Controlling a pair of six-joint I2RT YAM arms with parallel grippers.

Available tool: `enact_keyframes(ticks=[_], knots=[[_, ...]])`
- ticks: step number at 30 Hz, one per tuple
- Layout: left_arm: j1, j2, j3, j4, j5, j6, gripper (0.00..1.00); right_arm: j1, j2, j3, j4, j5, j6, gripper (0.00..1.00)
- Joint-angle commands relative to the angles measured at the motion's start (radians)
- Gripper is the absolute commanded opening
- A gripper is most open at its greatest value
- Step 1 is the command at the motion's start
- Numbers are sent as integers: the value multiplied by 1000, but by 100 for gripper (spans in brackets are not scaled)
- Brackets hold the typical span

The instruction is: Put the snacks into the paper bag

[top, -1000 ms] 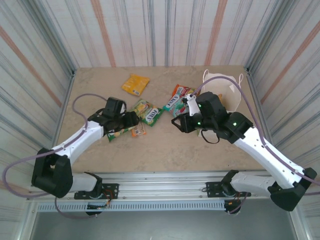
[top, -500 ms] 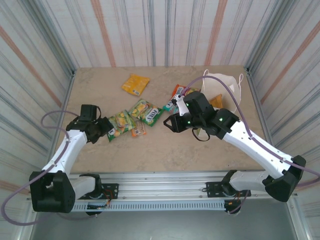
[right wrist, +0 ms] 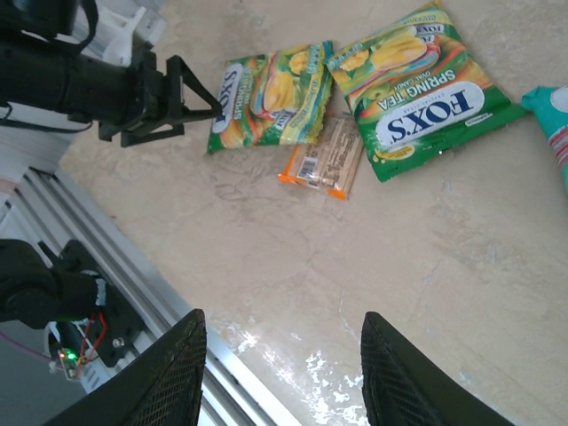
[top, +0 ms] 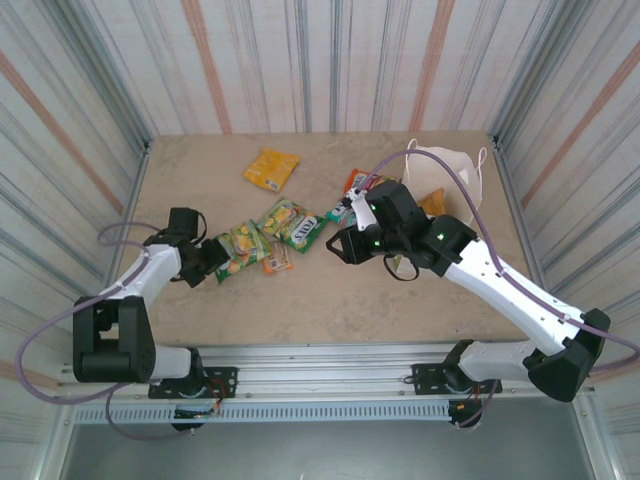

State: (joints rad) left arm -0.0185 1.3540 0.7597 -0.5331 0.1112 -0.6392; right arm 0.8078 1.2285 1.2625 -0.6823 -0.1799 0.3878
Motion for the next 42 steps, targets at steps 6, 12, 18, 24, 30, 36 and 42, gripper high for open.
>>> enact_keyframes(ticks=[6,12,18,24,30,36,42], knots=[[6,54,-31,71,33,26,74,8,-11,29,-20,13,-18,48],[6,69,-63,112,46,24,63,8,-19,23,-19,19,-18,48],[5,96,-72,135,70,29,54,7,-34,18,-16,25,-18,49],[4,72,-61,126,96,40,33,7,-54,-1,-6,36,-15,48],[0,-7,-29,72,107,69,13,7,-64,-11,12,35,-14,49],[-1,-81,18,13,133,102,3,7,-67,-17,21,31,-14,48],[-4,-140,73,-29,242,219,0,7,-78,-23,29,31,-16,48]])
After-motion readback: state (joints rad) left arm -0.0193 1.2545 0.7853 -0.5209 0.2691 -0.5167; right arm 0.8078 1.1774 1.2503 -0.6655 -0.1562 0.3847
